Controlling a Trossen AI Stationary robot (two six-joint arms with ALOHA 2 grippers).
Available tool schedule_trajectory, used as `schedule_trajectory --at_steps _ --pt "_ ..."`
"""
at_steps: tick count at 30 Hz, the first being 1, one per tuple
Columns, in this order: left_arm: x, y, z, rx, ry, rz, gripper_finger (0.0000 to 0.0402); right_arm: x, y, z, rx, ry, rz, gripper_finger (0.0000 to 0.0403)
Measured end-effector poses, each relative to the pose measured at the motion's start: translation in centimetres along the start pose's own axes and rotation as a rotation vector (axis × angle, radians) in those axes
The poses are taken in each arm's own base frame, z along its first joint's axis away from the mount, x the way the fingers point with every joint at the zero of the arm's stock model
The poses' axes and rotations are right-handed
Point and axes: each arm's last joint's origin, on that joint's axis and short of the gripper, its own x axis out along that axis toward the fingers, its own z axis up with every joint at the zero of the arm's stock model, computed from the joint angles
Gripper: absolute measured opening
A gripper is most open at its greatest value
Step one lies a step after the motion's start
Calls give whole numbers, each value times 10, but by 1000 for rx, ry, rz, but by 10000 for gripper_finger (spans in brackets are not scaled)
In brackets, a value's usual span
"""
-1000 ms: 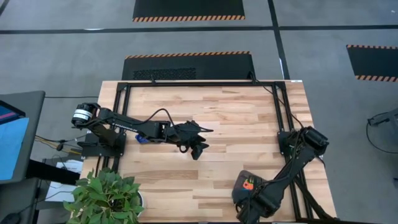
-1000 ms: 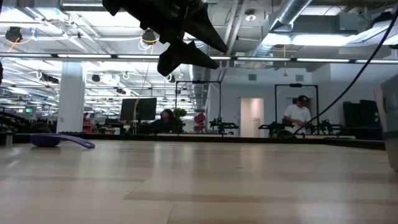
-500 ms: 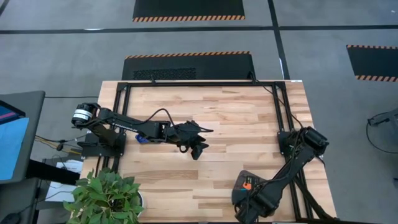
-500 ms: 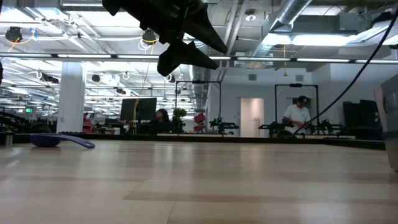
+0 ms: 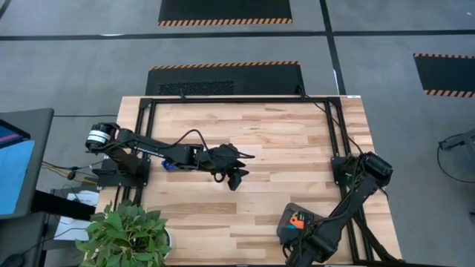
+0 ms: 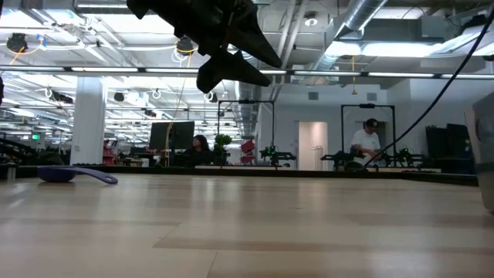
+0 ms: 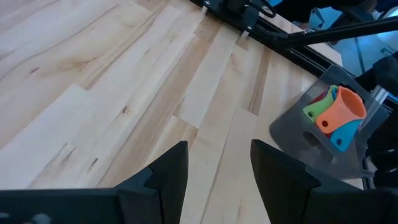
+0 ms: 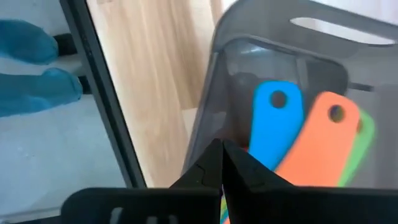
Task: Nest measuring cups in basket
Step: Adjust the stacked measuring cups in the black bin
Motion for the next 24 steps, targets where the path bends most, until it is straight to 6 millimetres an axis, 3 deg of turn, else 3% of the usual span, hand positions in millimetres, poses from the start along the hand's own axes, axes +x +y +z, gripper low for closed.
schedule_trajectory --at_steps 6,14,24 --pt "0 0 0 4 0 1 162 8 -4 -2 2 17 -18 7" --pt "0 0 0 5 -2 3 162 15 -6 -2 6 16 -18 28" --pt "0 1 1 11 -15 24 162 28 -21 2 54 47 -81 7"
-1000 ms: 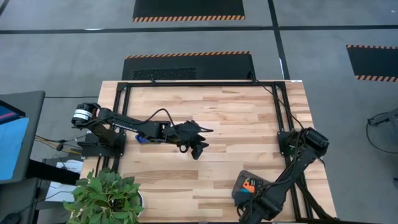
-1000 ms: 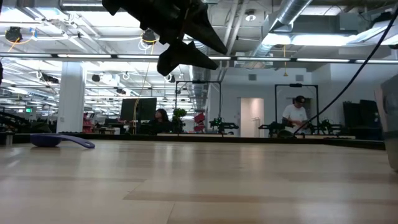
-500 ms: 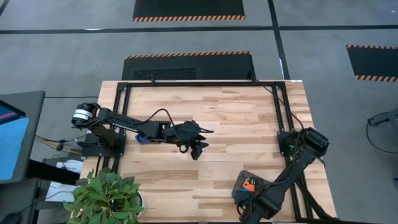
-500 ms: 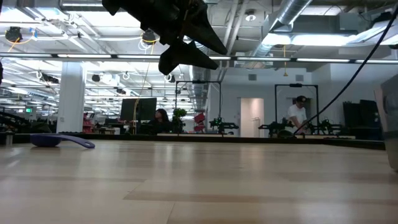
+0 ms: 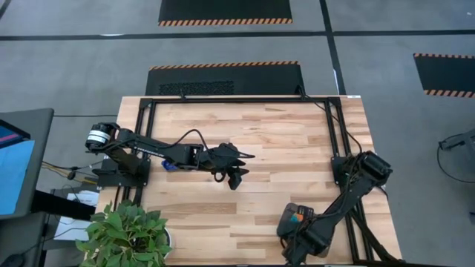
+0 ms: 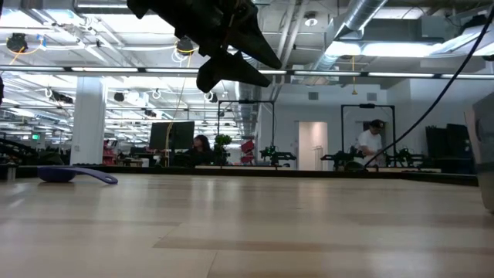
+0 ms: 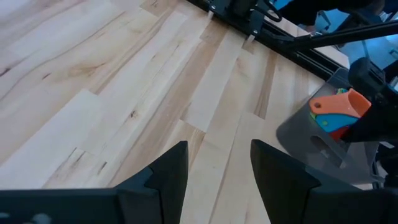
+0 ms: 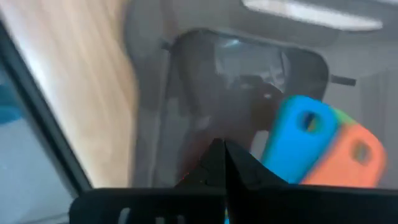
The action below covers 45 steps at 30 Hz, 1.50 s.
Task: Nest measuring cups in basket
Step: Adjust the stacked measuring cups in the black bin
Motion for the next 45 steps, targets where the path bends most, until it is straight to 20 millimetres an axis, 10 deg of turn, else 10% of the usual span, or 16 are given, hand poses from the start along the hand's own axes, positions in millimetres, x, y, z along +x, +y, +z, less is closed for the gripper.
schedule_trajectory --at_steps 45 --pt "0 0 0 12 1 1 162 -10 26 24 -247 -198 287 8"
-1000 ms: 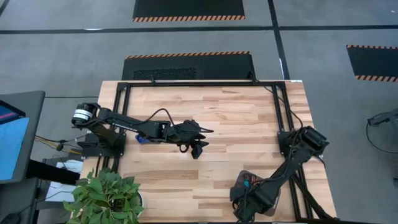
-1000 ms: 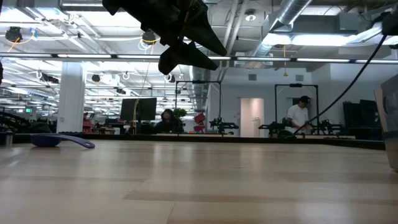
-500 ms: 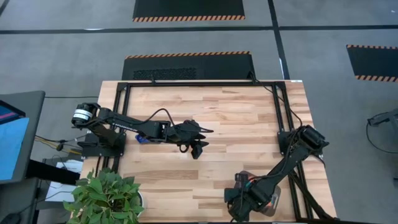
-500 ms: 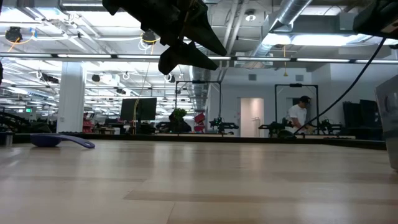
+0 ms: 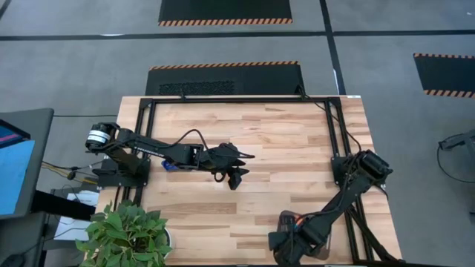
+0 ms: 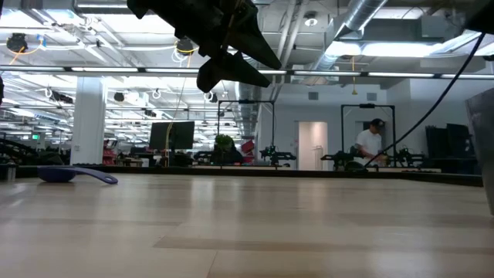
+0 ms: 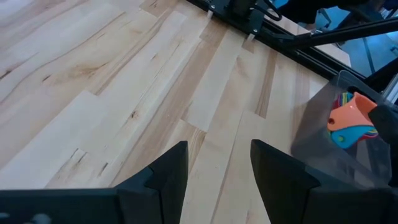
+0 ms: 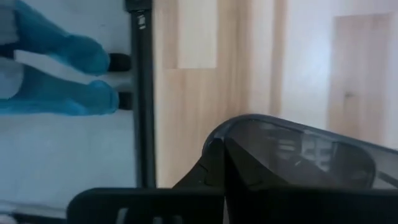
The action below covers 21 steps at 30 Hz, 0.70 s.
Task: Nest measuring cups in basket
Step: Adjust the stacked measuring cups in the black bin
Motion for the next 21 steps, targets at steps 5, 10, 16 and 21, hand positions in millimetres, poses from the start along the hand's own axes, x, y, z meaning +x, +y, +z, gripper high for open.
schedule_trajectory --at_steps 5,10,16,21 --pt "0 0 0 2 0 0 162 0 7 -4 -17 2 37 13" --pt "0 0 0 2 0 0 162 -1 13 -10 -5 29 63 27" --pt "0 0 0 3 0 0 162 -2 21 -20 -10 69 97 9" --pt "0 0 0 3 0 0 162 -2 23 -23 1 79 93 13"
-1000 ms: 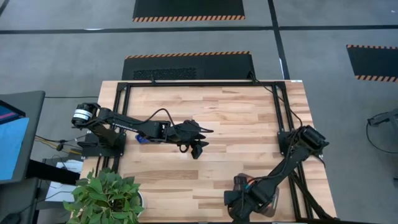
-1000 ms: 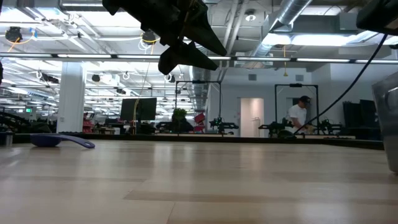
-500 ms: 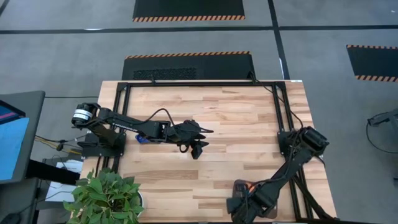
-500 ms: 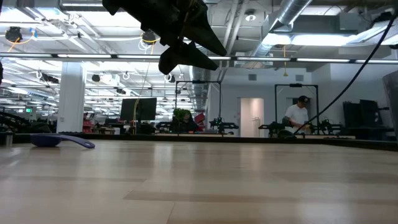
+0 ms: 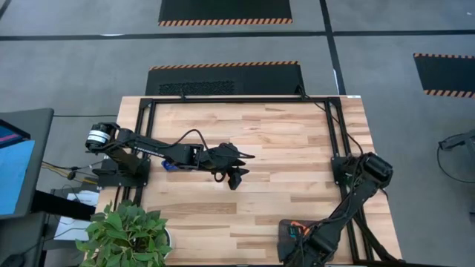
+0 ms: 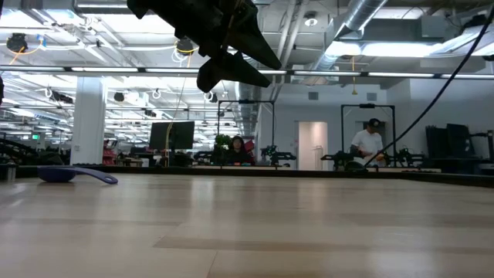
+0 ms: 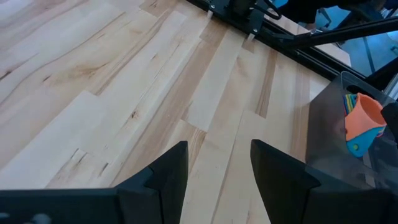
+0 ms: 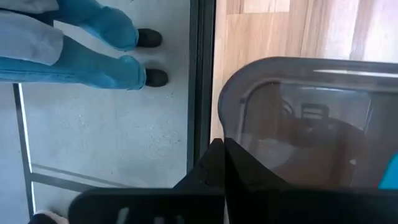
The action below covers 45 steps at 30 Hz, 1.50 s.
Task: Nest measuring cups in basket
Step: Adjust the stacked measuring cups in the black bin, then stack the purple measuring cup on top of the orange measuring cup in the black bin
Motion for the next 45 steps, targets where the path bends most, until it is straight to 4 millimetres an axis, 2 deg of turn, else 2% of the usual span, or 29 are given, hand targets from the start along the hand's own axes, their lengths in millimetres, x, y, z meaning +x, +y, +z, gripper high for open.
schedule_trajectory --at_steps 5,8,10,12,15,19,22,25,30,36,40,45 --pt "0 2 1 -4 -2 5 162 -3 -8 5 59 26 -44 28" --pt "1 5 3 -9 -6 11 162 -17 -9 7 67 60 -94 21" --pt "1 6 4 -11 -7 15 162 -37 -11 8 59 106 -150 11" --pt "1 7 4 -14 -7 16 162 -65 -16 10 71 126 -238 6" --pt "2 11 3 -16 38 -5 162 -106 -29 11 71 71 -433 10" --pt "-2 25 -2 -17 162 56 162 -145 -51 17 160 -213 -668 31" --pt "-11 42 -13 -23 328 184 162 -162 -70 25 279 -447 -781 38" --pt "-28 59 -24 -43 511 341 162 -176 -90 36 370 -598 -863 34" --pt "-69 74 -34 -10 703 625 162 -187 -125 59 472 -676 -948 20" --pt "-110 83 -40 7 821 829 162 -185 -162 85 421 -492 -926 18" --pt "-117 90 -57 -75 824 808 162 -181 -177 90 403 -407 -865 29" --pt "-115 100 -79 -174 846 850 162 -180 -180 84 387 -336 -890 27"
